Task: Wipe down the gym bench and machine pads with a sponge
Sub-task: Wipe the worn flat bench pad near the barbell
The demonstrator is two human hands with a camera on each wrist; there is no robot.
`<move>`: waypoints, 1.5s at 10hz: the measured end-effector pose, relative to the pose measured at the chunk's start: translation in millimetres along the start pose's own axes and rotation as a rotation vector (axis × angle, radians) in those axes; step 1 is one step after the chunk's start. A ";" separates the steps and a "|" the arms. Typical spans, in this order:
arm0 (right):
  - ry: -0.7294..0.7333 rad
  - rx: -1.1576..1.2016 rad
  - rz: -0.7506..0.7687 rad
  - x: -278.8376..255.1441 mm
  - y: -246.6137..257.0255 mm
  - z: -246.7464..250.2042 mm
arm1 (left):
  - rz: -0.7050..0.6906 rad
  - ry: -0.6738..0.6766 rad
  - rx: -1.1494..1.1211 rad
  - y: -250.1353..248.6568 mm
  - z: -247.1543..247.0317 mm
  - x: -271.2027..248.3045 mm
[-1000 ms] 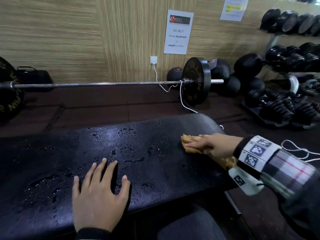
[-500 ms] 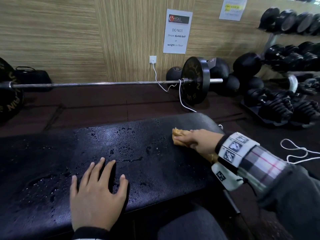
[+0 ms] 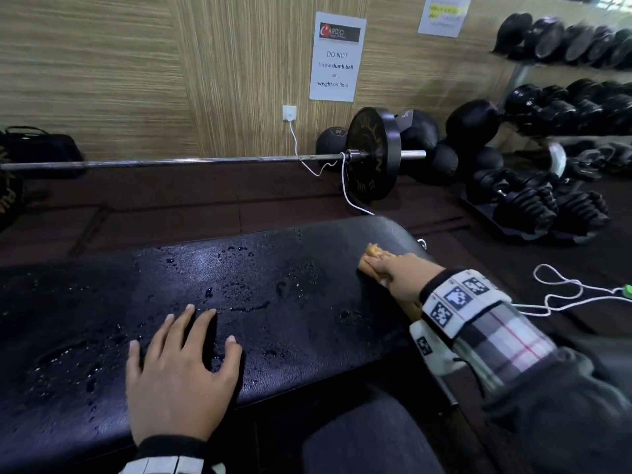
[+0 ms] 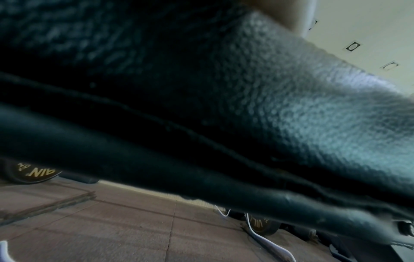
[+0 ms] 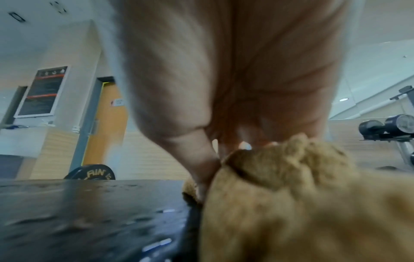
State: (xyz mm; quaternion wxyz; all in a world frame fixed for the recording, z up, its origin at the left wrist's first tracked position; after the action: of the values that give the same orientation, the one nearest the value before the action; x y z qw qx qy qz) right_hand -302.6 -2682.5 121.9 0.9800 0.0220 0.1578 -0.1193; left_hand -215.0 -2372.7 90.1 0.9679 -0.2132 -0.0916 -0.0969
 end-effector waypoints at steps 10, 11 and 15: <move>-0.548 0.259 0.033 -86.8 40.7 -64.2 | -0.022 -0.041 -0.027 0.1 3.9 -1.2; -0.565 0.231 -0.060 -99.2 16.3 -66.3 | -0.021 -0.045 -0.029 -0.3 3.4 -0.6; -0.528 0.146 0.001 -63.9 49.7 -47.7 | -0.013 -0.028 -0.015 0.6 1.2 -1.0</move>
State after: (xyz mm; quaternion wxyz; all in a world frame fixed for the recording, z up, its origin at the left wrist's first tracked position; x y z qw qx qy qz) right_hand -364.0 -2616.0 96.9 0.9831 0.0608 -0.1122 -0.1316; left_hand -216.0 -2371.6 90.7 0.9642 -0.2212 -0.1060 -0.1011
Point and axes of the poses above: each hand's wrist, its own x-axis towards the middle knuckle, its own z-axis out of the back of the hand, y = z × x, the point moved 8 cm from there along x, towards the middle knuckle, and after that the axes turned 13 degrees about z, right-handed, at the moved point
